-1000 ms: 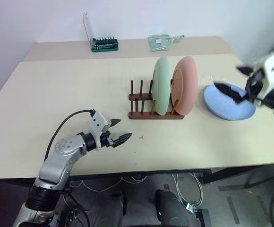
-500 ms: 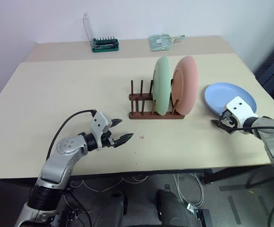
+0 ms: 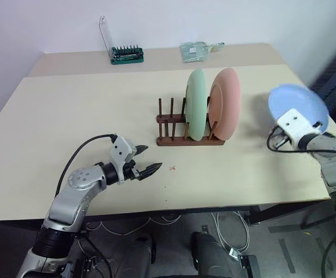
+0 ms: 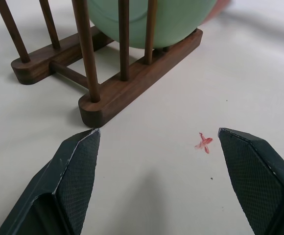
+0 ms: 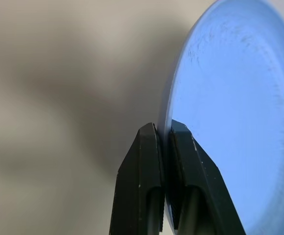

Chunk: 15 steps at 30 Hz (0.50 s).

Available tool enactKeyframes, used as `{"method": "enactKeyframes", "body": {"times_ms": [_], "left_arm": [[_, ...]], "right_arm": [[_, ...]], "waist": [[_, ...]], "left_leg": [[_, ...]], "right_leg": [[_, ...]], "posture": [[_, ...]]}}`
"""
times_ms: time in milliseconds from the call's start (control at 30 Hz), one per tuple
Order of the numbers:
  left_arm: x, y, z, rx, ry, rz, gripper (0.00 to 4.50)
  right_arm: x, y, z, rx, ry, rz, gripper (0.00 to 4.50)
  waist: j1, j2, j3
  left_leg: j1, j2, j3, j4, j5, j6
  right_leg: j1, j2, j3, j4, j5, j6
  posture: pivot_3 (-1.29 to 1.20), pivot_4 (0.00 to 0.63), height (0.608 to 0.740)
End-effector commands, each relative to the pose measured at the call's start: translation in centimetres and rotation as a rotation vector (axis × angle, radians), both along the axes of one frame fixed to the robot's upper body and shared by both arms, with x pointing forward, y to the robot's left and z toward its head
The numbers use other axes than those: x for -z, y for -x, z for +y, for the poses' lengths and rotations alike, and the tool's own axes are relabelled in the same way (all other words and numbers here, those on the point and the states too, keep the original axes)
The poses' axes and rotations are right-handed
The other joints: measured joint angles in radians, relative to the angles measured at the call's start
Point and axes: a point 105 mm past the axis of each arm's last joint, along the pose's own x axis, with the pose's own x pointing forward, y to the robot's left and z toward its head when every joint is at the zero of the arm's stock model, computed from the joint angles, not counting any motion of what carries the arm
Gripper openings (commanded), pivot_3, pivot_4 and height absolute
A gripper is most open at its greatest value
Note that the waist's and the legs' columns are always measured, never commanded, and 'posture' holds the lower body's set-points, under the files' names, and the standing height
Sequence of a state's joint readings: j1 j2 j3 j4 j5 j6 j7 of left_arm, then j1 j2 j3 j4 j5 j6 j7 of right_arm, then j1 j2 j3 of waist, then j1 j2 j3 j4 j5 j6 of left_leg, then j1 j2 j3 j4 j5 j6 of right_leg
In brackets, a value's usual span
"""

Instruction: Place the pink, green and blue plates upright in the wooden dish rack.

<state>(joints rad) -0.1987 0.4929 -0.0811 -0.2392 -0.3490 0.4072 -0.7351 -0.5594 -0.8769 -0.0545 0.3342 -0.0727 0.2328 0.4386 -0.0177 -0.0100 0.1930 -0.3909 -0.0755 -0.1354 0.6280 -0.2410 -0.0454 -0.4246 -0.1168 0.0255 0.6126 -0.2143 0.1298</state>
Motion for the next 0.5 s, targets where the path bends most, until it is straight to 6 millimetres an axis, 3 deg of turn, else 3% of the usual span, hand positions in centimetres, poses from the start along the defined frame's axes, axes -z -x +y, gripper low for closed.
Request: {"method": "enactKeyframes", "body": {"times_ms": [33,100,167,233,367,500], "left_arm": [[-1.2,0.0,0.3,-0.007,0.003,-0.044,3.98],[-1.3,-0.1,0.2,-0.005,0.003,-0.044,3.98],[-1.3,-0.2,0.2,-0.006,0.003,-0.045,3.98],[-1.3,-0.3,0.3,-0.010,0.002,-0.045,3.98],[-1.3,-0.8,1.4,-0.061,-0.011,-0.053,3.98],[-1.5,-1.3,3.5,-0.136,-0.028,-0.062,3.98]], "right_arm": [[-12.4,0.9,3.9,-0.124,-0.068,-0.450,0.03],[-16.8,2.2,7.0,-0.257,-0.134,-0.600,0.03],[-18.6,3.3,9.6,-0.386,-0.220,-0.642,0.03],[-19.5,4.9,13.7,-0.620,-0.422,-0.608,0.03],[-18.3,9.2,22.3,-1.078,-0.784,-0.367,0.03],[-17.0,10.2,26.9,-1.170,-1.112,-0.202,0.03]], "waist": [[-0.004,0.001,0.000],[-0.005,0.001,0.000],[0.000,0.000,0.000],[0.005,-0.003,-0.001],[0.003,-0.002,-0.001],[0.000,-0.002,-0.001]], "left_leg": [[0.000,0.000,0.000,0.000,0.000,0.000],[0.000,0.001,0.000,-0.001,0.000,0.000],[0.000,0.001,-0.001,-0.001,0.000,0.000],[0.000,0.001,-0.002,-0.001,0.000,0.000],[0.000,0.002,-0.003,0.000,0.000,0.000],[0.000,0.002,-0.004,-0.001,0.000,0.000]], "right_leg": [[0.000,0.000,0.000,0.000,0.000,0.000],[-0.001,0.000,0.000,0.000,0.000,0.000],[-0.001,0.001,-0.001,0.000,0.000,0.000],[0.000,0.001,-0.001,0.000,0.000,0.000],[0.001,0.000,-0.001,0.000,0.000,0.000],[-0.001,0.001,-0.001,0.002,0.000,0.000]], "posture": [[0.00,0.150,0.740],[0.00,0.150,0.740],[0.00,0.150,0.740],[0.00,0.150,0.740],[0.00,0.150,0.740],[0.00,0.150,0.740]]}}
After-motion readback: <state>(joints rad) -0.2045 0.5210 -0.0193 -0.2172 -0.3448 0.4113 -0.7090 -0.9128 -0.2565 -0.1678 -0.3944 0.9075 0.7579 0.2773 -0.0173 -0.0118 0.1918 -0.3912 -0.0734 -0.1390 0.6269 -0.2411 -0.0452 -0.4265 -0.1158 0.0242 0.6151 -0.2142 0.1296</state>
